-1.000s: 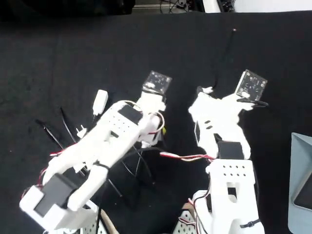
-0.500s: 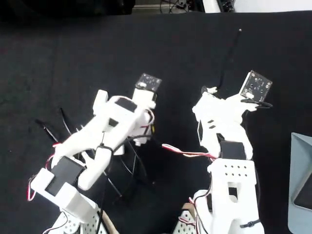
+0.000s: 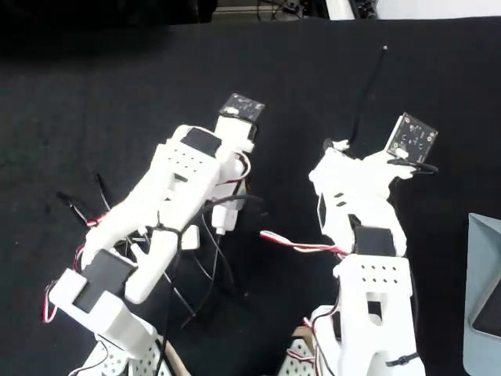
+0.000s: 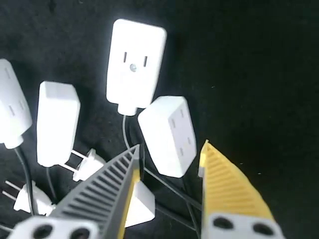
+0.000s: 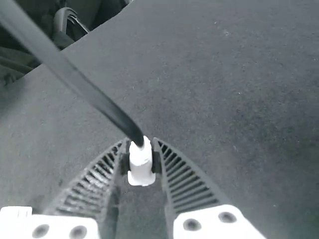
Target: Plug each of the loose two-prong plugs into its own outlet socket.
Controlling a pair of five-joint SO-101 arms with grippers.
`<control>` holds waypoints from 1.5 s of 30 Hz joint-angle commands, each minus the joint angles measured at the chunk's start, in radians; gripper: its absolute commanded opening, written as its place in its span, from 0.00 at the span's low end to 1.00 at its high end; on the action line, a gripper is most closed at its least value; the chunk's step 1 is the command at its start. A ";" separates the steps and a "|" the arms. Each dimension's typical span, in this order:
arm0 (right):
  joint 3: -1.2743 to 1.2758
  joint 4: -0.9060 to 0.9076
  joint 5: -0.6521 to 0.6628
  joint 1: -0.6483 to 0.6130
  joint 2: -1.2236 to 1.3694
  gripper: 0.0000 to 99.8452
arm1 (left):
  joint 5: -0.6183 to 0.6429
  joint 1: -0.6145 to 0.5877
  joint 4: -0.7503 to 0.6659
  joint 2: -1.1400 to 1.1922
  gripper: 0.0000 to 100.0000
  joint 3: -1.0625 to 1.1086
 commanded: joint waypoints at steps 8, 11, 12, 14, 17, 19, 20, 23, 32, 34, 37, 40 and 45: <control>-0.064 -0.017 -0.006 0.006 -0.001 0.01 | -0.054 -0.131 -0.146 -0.006 0.20 0.125; -0.064 -0.015 -0.006 0.006 -0.001 0.01 | -0.069 -0.159 -0.152 -0.014 0.20 0.131; -0.064 -0.015 -0.006 0.006 -0.001 0.01 | -0.074 -0.159 -0.150 -0.015 0.20 0.128; -0.064 -0.015 -0.006 0.006 -0.001 0.01 | -0.074 -0.153 -0.141 -0.017 0.20 0.113; -0.062 -0.015 -0.006 0.006 -0.001 0.01 | -0.072 -0.116 -0.103 -0.017 0.20 0.079; -0.062 -0.015 -0.006 0.006 -0.001 0.01 | -0.066 -0.076 -0.077 -0.017 0.19 0.061; -0.062 -0.015 -0.006 0.006 -0.001 0.01 | -0.064 -0.054 -0.061 -0.018 0.19 0.045; -0.062 -0.015 -0.006 0.006 -0.001 0.01 | -0.021 -0.008 -0.035 -0.048 0.20 0.028; -0.062 -0.015 -0.006 0.005 -0.001 0.01 | 0.012 -0.073 -0.097 0.009 0.20 0.081; -0.062 -0.015 -0.006 0.005 -0.001 0.01 | 0.012 -0.079 -0.126 0.044 0.20 0.096; -0.062 -0.015 -0.006 0.005 -0.001 0.01 | 0.014 -0.059 -0.160 0.094 0.20 0.104; -0.062 -0.015 -0.006 0.005 -0.001 0.01 | 0.048 -0.028 -0.186 0.127 0.20 0.101; -0.062 -0.015 -0.006 0.005 -0.001 0.01 | 0.066 0.016 -0.189 0.133 0.20 0.096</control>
